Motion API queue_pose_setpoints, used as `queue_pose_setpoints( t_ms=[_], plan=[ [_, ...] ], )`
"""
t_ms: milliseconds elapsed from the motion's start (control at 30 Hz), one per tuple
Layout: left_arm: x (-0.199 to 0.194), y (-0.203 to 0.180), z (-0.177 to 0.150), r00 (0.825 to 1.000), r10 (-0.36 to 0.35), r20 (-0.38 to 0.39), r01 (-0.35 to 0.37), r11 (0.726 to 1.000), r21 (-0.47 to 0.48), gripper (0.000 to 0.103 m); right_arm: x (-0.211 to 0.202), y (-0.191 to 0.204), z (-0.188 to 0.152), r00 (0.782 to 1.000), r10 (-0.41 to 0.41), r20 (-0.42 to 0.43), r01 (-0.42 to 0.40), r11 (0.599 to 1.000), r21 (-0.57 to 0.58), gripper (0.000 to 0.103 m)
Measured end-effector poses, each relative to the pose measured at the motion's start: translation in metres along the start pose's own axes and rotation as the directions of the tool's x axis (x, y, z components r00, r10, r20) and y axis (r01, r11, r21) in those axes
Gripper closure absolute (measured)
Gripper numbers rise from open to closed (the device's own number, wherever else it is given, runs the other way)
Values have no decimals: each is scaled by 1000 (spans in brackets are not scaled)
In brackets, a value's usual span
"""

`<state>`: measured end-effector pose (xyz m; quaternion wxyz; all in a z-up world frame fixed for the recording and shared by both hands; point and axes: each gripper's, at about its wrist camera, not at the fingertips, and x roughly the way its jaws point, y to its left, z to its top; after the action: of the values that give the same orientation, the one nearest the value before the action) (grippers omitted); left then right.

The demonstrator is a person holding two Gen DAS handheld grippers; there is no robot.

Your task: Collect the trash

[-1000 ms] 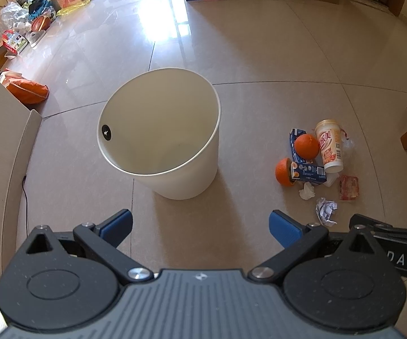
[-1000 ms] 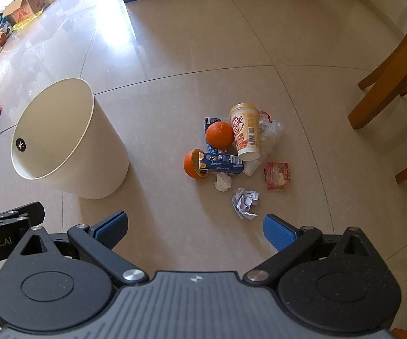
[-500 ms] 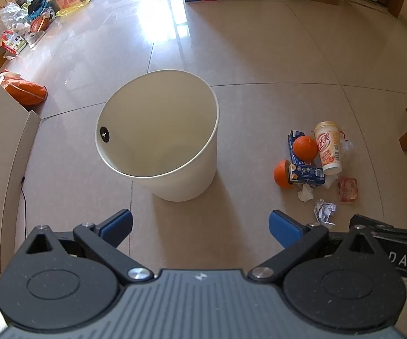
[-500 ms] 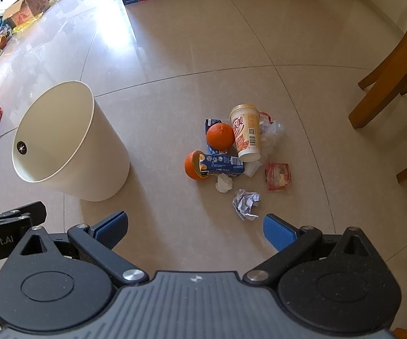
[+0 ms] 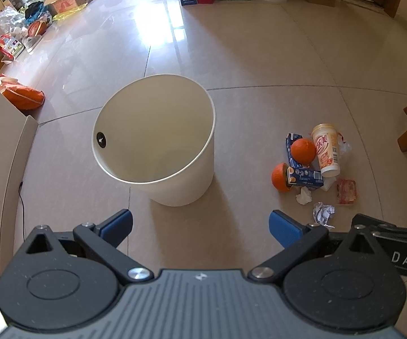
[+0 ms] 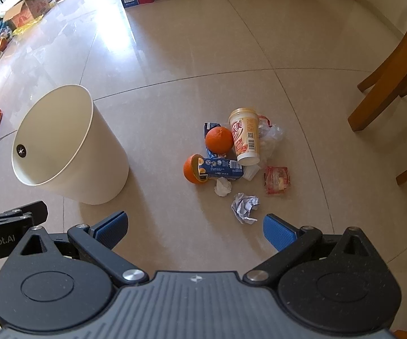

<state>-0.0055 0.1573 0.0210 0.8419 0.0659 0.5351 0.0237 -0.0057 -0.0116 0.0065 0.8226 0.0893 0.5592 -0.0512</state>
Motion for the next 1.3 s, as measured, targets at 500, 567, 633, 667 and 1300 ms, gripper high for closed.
queue_pose_setpoints(
  t_ms=[500, 567, 633, 667, 1300],
  plan=[
    [7, 1, 7, 999, -28, 43, 27, 1000, 6, 1, 8, 0, 6, 1000, -2, 4, 2, 1000, -18, 0],
    [10, 2, 8, 999, -29, 44, 28, 1000, 8, 1, 9, 0, 6, 1000, -2, 9, 2, 1000, -23, 0],
    [13, 1, 9, 999, -28, 42, 27, 1000, 9, 1, 10, 0, 7, 1000, -2, 12, 3, 1000, -27, 0],
    [14, 1, 10, 999, -32, 43, 31, 999, 9, 1, 11, 0, 8, 1000, -4, 13, 5, 1000, -28, 0],
    [39, 8, 25, 998, -45, 41, 46, 999, -25, 1, 34, -9, 25, 997, 30, 68, -24, 996, -89, 0]
  ],
)
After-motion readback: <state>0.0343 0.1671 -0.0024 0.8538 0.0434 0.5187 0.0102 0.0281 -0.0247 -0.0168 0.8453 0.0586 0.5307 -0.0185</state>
